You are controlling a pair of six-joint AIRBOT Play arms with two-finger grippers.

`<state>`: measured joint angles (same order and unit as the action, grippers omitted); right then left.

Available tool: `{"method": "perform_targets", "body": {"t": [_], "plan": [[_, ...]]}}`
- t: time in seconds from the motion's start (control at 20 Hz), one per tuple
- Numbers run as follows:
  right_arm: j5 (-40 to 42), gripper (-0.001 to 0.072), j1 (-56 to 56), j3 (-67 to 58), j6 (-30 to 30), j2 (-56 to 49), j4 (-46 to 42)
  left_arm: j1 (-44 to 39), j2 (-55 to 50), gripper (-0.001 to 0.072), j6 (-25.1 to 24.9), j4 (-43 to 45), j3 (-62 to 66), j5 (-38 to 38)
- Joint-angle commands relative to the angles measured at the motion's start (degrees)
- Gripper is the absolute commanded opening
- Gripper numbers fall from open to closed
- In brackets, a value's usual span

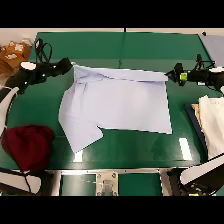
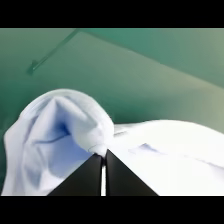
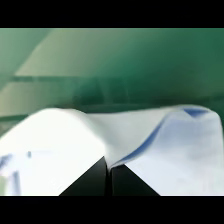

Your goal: Fold the shirts.

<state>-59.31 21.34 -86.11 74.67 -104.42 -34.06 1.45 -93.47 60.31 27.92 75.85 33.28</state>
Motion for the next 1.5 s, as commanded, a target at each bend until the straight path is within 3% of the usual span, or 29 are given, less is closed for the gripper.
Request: {"method": "perform_targets", "body": {"t": [0.0, 0.2, 0.5, 1.1, 1.2, 1.25, 1.3, 1.4, 1.45], "plan": [[-9.7, 0.001, 1.7, -0.4, 1.9, -0.5, -8.8, 4.1, -0.2, 0.0019, 3.2, 4.4, 0.0, 12.6], [-16.0, 0.001, 2.9, -0.2, 3.4, -0.5, -15.1, 6.3, -0.2, 0.0019, 12.0, 20.1, 0.0, 24.4], [-17.0, 0.001, 2.9, 1.5, 3.8, -0.5, -15.2, 6.1, -0.3, 0.0019, 17.8, 30.1, -0.2, 28.5], [-15.8, 0.002, 2.7, 4.9, 3.8, -0.5, -17.6, 6.1, -2.1, 0.0029, 17.7, 27.6, -1.0, 33.4], [-17.0, 0.031, 2.8, 4.5, 3.8, -0.5, -17.7, 6.2, -1.8, 0.0521, 17.8, 27.4, -0.7, 35.3], [-18.6, 0.0324, 3.1, 3.6, 3.8, -0.3, -18.3, 6.5, -1.8, 0.0539, 17.8, 27.4, 0.3, 37.5], [-20.3, 0.032, 3.7, 2.5, 4.6, -0.1, -20.1, 7.1, -1.8, 0.0538, 17.9, 27.4, 1.6, 40.6], [-23.5, 0.0176, 4.8, 1.7, 6.6, 1.5, -25.2, 8.8, -1.1, 0.0528, 18.9, 27.5, 3.3, 46.1], [-25.0, 0.0063, 5.3, 1.9, 6.6, 2.8, -27.3, 9.7, -0.3, 0.0324, 18.8, 27.6, 3.3, 48.3]]}}
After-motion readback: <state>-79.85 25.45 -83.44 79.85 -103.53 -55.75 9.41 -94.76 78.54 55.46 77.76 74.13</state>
